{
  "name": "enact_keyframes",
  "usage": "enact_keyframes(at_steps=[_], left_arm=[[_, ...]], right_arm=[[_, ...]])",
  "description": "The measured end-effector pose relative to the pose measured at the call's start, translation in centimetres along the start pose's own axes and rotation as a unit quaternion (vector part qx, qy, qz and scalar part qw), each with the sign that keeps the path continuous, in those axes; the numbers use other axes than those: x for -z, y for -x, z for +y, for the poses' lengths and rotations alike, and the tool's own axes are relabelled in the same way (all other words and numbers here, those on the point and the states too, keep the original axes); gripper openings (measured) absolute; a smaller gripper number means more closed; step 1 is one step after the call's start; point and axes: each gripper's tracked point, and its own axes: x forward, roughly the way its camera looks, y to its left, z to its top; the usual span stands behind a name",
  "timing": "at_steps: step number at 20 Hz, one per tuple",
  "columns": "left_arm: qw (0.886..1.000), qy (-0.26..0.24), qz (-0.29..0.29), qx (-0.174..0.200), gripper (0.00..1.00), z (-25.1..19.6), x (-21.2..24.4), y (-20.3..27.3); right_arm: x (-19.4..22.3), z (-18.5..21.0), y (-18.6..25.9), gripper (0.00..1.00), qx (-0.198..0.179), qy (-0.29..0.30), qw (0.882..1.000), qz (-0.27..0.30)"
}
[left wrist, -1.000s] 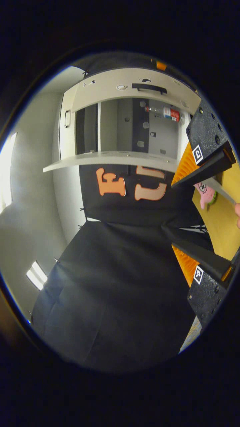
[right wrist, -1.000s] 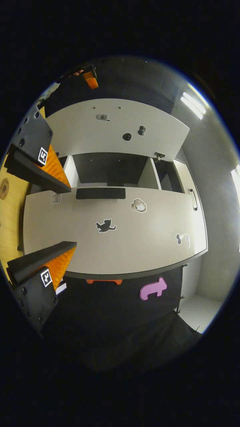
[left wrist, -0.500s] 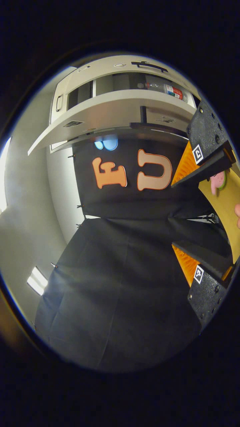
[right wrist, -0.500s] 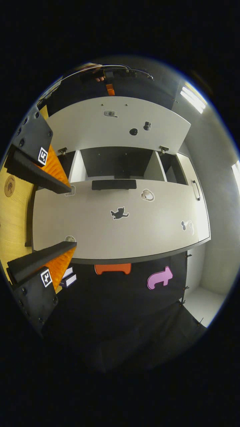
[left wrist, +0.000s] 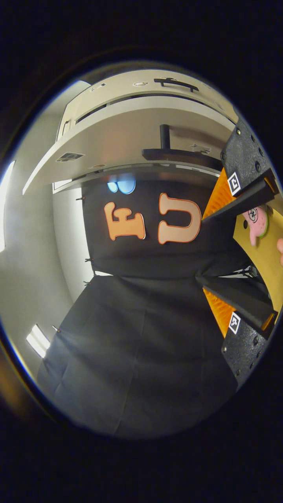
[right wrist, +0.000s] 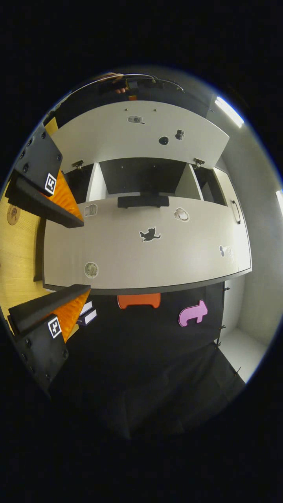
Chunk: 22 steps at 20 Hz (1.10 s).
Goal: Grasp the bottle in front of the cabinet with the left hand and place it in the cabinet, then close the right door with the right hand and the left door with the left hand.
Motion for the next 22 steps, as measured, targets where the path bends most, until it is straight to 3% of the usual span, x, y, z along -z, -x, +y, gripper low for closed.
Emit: enact_keyframes(at_steps=[1,5,7,9,11,14,17,19,20,22], left_arm=[[1.0,0.008,0.01,0.014,0.88,-0.6,0.4,0.1],[0.999,0.021,0.018,0.038,0.96,-2.3,0.6,1.5],[0.999,0.014,0.009,0.041,0.87,-2.9,-0.2,2.1],[0.999,0.01,-0.004,0.047,0.92,-4.0,-1.3,3.0],[0.999,0.001,-0.013,0.05,0.87,-4.4,-1.8,3.4],[0.998,0.0,-0.015,0.061,0.96,-5.1,-1.9,3.8],[0.995,0.021,-0.005,0.094,0.87,-6.9,-1.6,4.0],[0.994,0.022,-0.007,0.111,0.92,-8.3,-1.8,3.9],[0.993,0.02,-0.009,0.117,0.87,-9.0,-1.8,4.3],[0.991,0.022,-0.008,0.13,0.87,-10.6,-1.5,5.1]], right_arm=[[0.0,-0.1,0.0,0.96,0.002,-0.004,1.0,0.001],[-0.3,-0.8,0.4,0.96,0.012,-0.001,1.0,-0.002],[-0.4,-1.0,0.7,0.96,0.015,0.006,1.0,-0.002],[-0.3,-1.0,0.9,0.96,0.015,0.007,1.0,0.001],[-0.3,-1.0,1.2,0.96,0.015,0.006,1.0,0.002],[-0.5,-1.0,1.5,0.96,0.016,0.007,1.0,0.0],[-0.9,-1.2,1.9,0.96,0.02,0.008,1.0,-0.003],[-1.0,-1.2,2.2,0.96,0.025,0.008,1.0,-0.005],[-0.9,-1.3,2.4,0.96,0.027,0.01,1.0,-0.005],[-0.8,-1.5,2.8,0.96,0.031,0.012,0.999,-0.002]])
